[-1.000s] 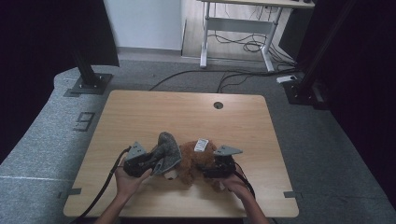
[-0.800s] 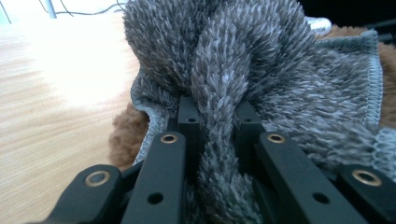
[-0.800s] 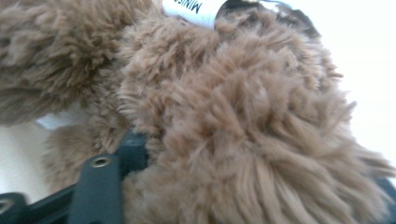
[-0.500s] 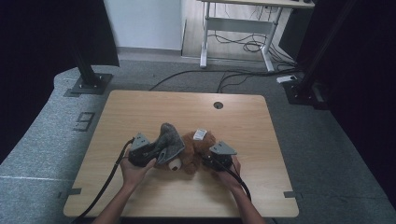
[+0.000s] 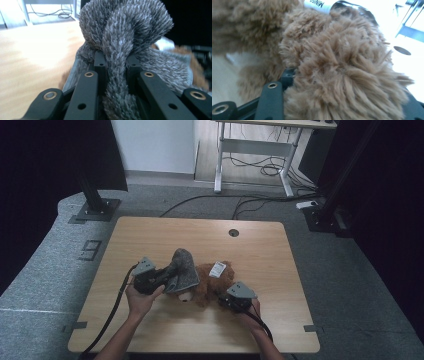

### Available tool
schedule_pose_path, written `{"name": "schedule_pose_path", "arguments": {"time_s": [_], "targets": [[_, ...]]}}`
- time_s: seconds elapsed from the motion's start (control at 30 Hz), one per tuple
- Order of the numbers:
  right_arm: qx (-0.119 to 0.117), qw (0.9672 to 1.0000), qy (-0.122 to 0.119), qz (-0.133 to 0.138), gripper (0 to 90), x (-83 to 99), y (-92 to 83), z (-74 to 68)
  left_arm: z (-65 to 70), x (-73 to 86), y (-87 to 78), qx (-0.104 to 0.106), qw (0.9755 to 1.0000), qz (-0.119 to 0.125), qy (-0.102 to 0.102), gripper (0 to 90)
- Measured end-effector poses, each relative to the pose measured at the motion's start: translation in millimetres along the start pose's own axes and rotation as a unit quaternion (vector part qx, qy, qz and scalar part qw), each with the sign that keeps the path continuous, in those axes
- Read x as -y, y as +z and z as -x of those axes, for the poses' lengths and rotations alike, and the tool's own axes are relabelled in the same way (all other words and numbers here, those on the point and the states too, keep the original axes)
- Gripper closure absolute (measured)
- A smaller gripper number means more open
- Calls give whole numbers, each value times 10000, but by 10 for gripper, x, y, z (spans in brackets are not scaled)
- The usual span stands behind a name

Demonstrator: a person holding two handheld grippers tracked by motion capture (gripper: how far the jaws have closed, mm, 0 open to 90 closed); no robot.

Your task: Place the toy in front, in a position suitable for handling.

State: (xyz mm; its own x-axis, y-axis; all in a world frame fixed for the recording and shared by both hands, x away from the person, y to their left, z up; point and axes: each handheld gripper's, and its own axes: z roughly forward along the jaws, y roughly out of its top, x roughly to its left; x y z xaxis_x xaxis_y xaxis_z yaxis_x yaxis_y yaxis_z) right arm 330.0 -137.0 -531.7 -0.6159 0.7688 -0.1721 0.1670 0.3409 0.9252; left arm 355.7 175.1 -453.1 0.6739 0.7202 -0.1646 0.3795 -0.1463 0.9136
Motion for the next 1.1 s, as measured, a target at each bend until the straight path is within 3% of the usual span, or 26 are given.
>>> {"name": "schedule_pose_path", "arguments": {"time_s": [0.13,0.27,0.37,0.43,0.53,0.6,0.67,0.8,0.9,0.93,1.1], "targets": [[73,9997,-236,45,435,51,-77,-108,148,-148,194,22,9996,-208,211,767],[-5,9995,-306,71,364,99,-145,-148,204,2,495,89,9953,-919,289,765],[-160,9996,-244,16,249,113,-203,-138,235,116,490,67,9961,-833,281,770],[-447,9990,49,12,201,100,-270,-77,255,152,453,47,9961,-818,341,773],[-911,9940,587,114,174,64,-392,52,262,231,384,123,9968,-740,287,776],[-1002,9908,889,182,163,42,-452,133,275,272,348,173,9972,-687,247,777],[-1118,9879,1072,28,155,20,-443,192,311,315,320,176,9974,-639,277,778],[-1449,9816,1191,-368,188,11,-325,214,364,390,244,255,9974,-597,319,780],[-1294,9853,954,-573,259,25,-269,88,374,443,179,337,9974,-578,274,780],[-1199,9879,754,-624,300,48,-264,25,379,454,160,359,9973,-578,280,779],[-1151,9878,757,-722,427,185,-281,-92,466,573,57,408,9970,-480,453,778]]}}
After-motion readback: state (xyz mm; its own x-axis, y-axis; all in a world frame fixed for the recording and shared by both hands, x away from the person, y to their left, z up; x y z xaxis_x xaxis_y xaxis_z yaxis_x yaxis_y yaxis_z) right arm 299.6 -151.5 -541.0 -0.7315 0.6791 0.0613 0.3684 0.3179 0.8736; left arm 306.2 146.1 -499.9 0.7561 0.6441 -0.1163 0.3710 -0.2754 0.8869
